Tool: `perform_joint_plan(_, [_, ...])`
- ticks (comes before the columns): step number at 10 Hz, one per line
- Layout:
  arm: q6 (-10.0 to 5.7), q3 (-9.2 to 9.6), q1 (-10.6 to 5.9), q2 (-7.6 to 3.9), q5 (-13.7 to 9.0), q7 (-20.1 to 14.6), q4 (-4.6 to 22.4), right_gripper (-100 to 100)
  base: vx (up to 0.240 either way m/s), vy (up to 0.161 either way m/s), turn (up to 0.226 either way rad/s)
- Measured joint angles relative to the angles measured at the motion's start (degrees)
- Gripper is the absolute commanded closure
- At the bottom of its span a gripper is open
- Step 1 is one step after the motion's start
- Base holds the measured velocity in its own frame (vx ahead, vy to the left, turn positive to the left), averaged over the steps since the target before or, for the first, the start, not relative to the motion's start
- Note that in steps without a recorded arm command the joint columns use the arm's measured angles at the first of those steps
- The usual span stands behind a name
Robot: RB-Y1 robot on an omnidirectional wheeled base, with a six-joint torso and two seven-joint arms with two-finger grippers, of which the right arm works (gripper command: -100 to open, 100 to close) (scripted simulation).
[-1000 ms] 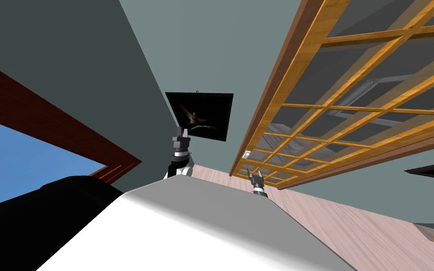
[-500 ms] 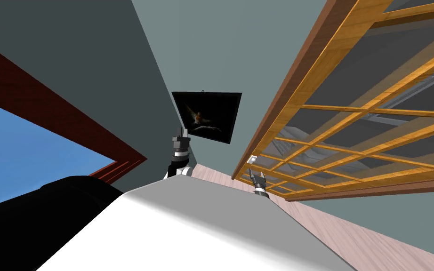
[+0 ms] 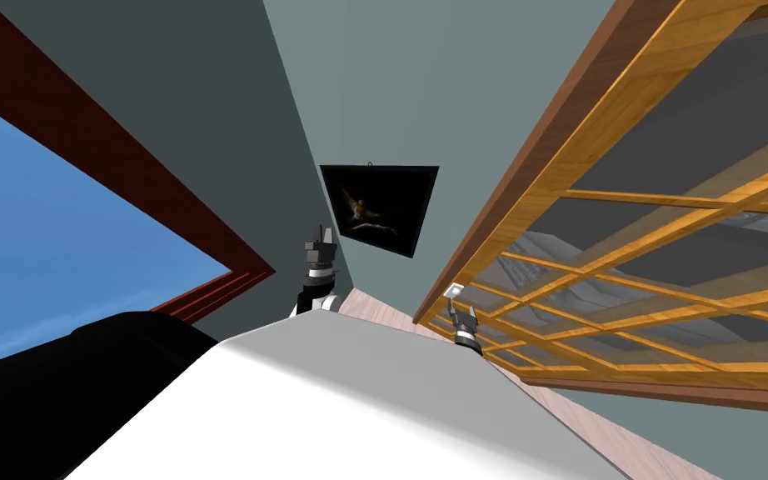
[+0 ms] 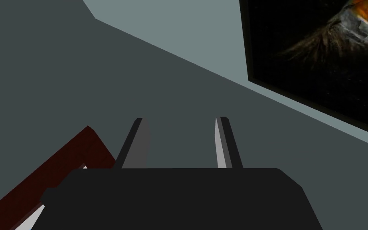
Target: Pull the door open
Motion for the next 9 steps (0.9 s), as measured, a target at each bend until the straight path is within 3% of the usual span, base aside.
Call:
perform_joint_plan(3, [1.0,-2.88,-1.18,0.84,-1.57,1.88,0.57,-100,0.023,-0.048,0.146])
perform_joint_plan(6, [0.77,-5.69,-3.61,0.87,-3.16,3.73,3.84,-100,0.017,-0.057,0.27])
perform_joint_plan(8, [1.17,-7.49,-3.88,1.64,-4.11,4.92,4.89,-100,-0.021,-0.038,0.14])
perform_joint_plan(9, [1.11,-7.53,-3.89,1.71,-4.14,5.03,5.02,100,-0.008,0.011,-0.033])
